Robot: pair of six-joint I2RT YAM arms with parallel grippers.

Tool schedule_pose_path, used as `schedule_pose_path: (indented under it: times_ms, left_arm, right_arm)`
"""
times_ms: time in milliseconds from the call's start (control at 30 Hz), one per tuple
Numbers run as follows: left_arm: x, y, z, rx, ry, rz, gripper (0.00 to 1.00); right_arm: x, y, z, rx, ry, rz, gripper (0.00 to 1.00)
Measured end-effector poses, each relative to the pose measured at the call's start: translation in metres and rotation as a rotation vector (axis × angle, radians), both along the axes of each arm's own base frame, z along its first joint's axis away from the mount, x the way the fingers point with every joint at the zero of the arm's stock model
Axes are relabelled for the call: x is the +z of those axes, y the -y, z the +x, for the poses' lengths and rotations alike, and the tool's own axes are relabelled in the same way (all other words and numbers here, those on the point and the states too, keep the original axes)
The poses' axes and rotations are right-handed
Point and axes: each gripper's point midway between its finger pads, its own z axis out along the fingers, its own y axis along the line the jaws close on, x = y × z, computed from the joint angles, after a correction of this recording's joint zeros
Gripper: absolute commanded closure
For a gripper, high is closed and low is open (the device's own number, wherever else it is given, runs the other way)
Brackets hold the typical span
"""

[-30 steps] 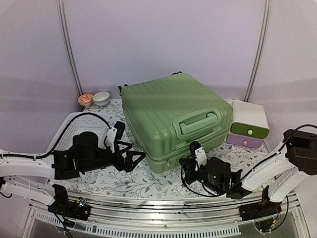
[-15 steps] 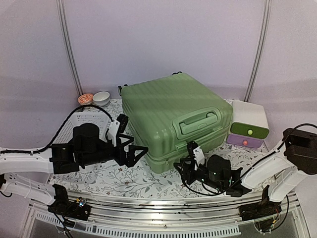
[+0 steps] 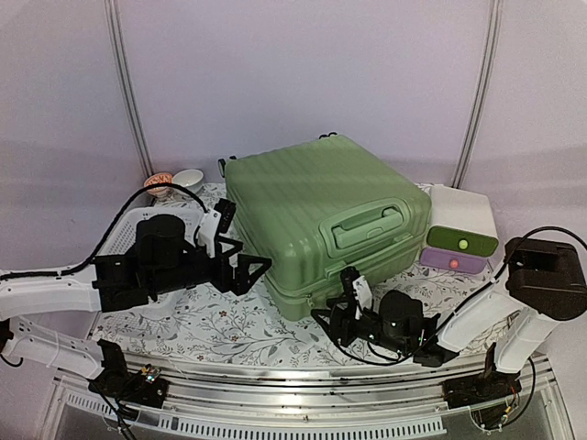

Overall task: Open, take out, and arrange the luggage
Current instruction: Grab the zipper of the luggage.

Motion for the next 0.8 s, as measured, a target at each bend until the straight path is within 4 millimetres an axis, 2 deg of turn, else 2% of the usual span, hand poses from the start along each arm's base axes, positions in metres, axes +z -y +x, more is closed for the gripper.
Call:
schedule_pose_path:
  times_ms: [233, 500, 800]
  left_arm:
    - [0.003, 0.001, 0.001, -0.013, 0.013, 0.001, 0.03]
    - [0.003, 0.003, -0.001, -0.028, 0.014, -0.002, 0.04]
    - [0.005, 0.004, -0.001, -0.030, 0.021, -0.007, 0.04]
  right_arm:
    - [0.011, -0.004, 0.002, 0.008, 0.000, 0.071, 0.51]
    - [0.003, -0.006, 0.005, 0.019, -0.019, 0.084, 0.52]
    - [0.002, -0.020, 0.004, 0.053, -0.021, 0.097, 0.54]
